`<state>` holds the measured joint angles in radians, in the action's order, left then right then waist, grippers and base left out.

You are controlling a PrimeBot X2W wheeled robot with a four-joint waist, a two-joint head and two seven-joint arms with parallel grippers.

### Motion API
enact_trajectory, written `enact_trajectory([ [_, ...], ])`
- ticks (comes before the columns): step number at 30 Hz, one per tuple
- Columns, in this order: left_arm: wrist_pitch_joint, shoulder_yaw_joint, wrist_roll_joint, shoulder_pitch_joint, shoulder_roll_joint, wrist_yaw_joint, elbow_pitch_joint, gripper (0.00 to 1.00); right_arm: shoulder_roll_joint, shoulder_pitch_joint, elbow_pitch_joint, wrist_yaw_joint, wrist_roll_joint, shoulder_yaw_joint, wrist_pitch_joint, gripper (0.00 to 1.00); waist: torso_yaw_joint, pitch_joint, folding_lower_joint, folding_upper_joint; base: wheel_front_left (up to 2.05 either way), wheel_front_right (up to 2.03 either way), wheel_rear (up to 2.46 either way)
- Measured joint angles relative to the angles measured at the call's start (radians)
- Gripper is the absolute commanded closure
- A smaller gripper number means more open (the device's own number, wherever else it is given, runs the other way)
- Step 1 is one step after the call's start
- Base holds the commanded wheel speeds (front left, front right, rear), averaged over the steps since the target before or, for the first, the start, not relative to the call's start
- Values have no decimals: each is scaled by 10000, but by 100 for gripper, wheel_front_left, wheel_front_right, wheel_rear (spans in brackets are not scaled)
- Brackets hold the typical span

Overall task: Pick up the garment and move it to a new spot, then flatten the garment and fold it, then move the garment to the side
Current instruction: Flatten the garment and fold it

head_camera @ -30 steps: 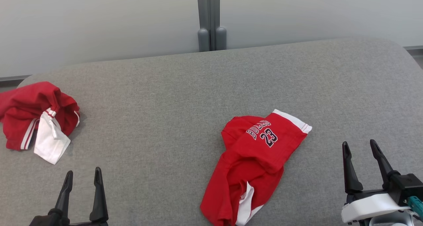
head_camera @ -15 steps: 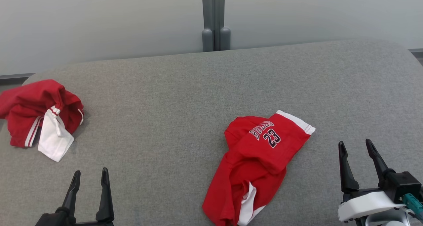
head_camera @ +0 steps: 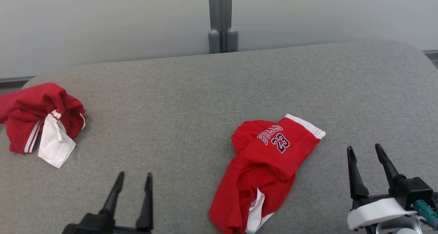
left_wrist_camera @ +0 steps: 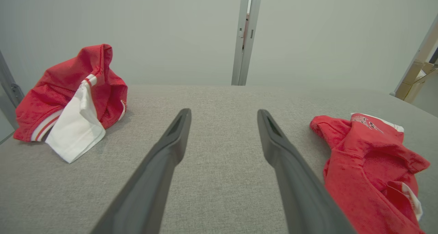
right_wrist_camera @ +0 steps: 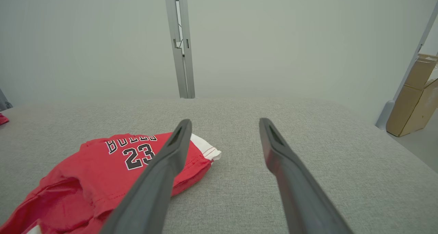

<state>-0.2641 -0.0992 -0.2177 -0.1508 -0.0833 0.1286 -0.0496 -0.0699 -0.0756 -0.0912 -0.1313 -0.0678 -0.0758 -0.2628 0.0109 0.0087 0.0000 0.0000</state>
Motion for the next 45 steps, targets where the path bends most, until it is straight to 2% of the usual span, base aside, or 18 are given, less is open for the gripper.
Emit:
enact_trajectory([
  [4, 4, -1804, -134, 486, -40, 0, -656, 0, -19, 86, 0, 0, 0, 123, 0, 0, -96, 49, 0, 0, 0, 0, 0],
  [6, 426, -2734, -439, 891, 40, 2, -1064, 0, -25, 167, 13, 0, 0, 209, 0, 0, -163, 109, 0, 0, 0, 0, 0],
  [11, 1340, -4157, -1152, 1586, 224, 2, -2127, 0, -23, 339, 50, 0, 0, 364, 0, 0, -408, 259, 0, 0, 0, 0, 0],
  [15, 1751, -4521, -1526, 1857, 303, -115, -2959, 0, -10, 440, 94, 0, -2, 407, 0, 0, -653, 417, 0, 0, 0, 0, 0],
  [21, 2224, -4694, -1743, 2172, 322, -698, -3653, 0, -6, 498, 123, 0, -8, 272, 0, 0, -879, 764, 0, 1, 0, 0, 0],
  [26, 2688, -4771, -2121, 2237, 328, -803, -3674, 0, 19, 581, 111, 0, -8, 226, 0, 0, -966, 947, 0, 0, 0, 0, 0],
  [27, 2874, -4805, -2167, 2242, 334, -865, -3707, 34, 27, 590, 98, 0, -8, 217, 0, 0, -963, 955, 0, 0, 0, 0, 0],
  [28, 2955, -4851, -2184, 2246, 336, -890, -3751, 60, 33, 597, 86, 0, -8, 215, 0, 0, -957, 954, 0, 0, 0, 0, 0],
  [29, 3001, -4915, -2151, 2278, 334, -897, -3806, 100, 44, 611, 75, 0, -8, 226, 0, 0, -954, 951, 0, 1, 0, 0, 0],
  [34, 2964, -4692, -2773, 2322, 343, -755, -3490, 100, 100, 615, 6, 0, -8, 299, 0, 0, -950, 838, 0, 0, 0, 0, 0],
  [38, 2899, -3670, -4577, 2336, 343, -750, -1814, 100, 119, 592, 13, 0, -10, 240, 0, 0, -901, 735, 0, 0, 0, 0, 0],
  [42, 3498, -2700, -5917, 2964, 341, -1231, -15, 100, 117, 435, 0, 0, -10, 199, 0, 0, -719, 652, 0, 1, 0, 0, 0],
  [45, 4136, -2284, -6059, 3794, 196, -1847, 564, 100, 109, 410, -31, 0, -8, 284, 0, 0, -576, 572, 0, 0, 0, 0, 0],
])
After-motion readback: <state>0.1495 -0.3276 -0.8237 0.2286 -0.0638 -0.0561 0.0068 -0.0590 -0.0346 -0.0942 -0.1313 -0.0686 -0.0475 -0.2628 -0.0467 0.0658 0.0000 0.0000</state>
